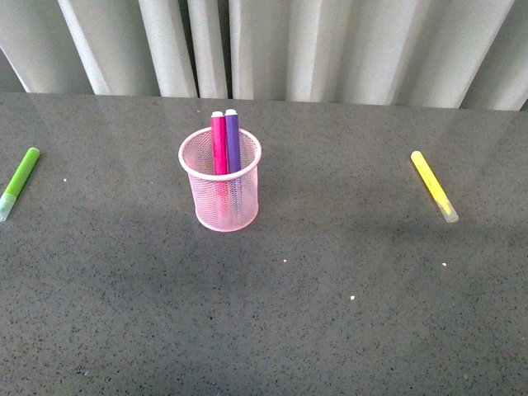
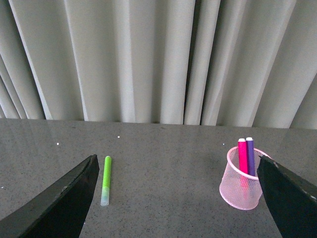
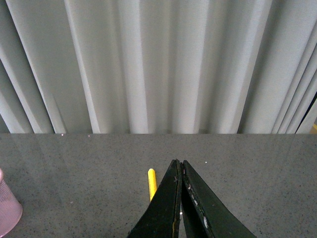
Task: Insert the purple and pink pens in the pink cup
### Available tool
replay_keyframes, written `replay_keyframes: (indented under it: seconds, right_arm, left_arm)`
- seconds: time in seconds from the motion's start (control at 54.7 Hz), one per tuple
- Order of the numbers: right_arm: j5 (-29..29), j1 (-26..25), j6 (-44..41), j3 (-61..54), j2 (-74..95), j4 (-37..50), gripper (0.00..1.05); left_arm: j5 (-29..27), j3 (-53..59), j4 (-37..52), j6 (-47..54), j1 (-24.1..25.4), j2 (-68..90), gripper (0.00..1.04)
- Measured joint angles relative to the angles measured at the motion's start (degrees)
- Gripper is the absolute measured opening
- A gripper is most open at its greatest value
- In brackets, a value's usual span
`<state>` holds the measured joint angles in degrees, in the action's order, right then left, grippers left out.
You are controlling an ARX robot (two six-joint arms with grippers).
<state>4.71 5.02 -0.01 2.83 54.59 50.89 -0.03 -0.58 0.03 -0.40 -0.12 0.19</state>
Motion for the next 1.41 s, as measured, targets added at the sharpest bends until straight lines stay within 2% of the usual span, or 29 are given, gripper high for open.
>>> replay_keyframes:
  seconds: [0.091, 0.183, 0.787, 1.409]
  right_arm:
    - [-4.3, -3.2, 0.0, -0.8, -3.9, -3.2, 0.03]
    - [-4.3, -4.8, 0.0, -1.4, -8.1, -6.7, 0.03]
    - [-4.6, -4.9, 0.0, -1.8, -31.9, -28.2, 0.03]
    - [-4.6, -4.9, 0.0, -1.9, -44.0, -40.0, 0.03]
  left_arm:
    - [0.0, 0.0, 0.0, 0.0, 0.0, 0.0, 0.98]
    - [0.0, 0.0, 0.0, 0.0, 0.0, 0.0, 0.98]
    - [0.0, 0.0, 0.0, 0.0, 0.0, 0.0, 0.98]
    - [0.0, 0.0, 0.0, 0.0, 0.0, 0.0, 0.98]
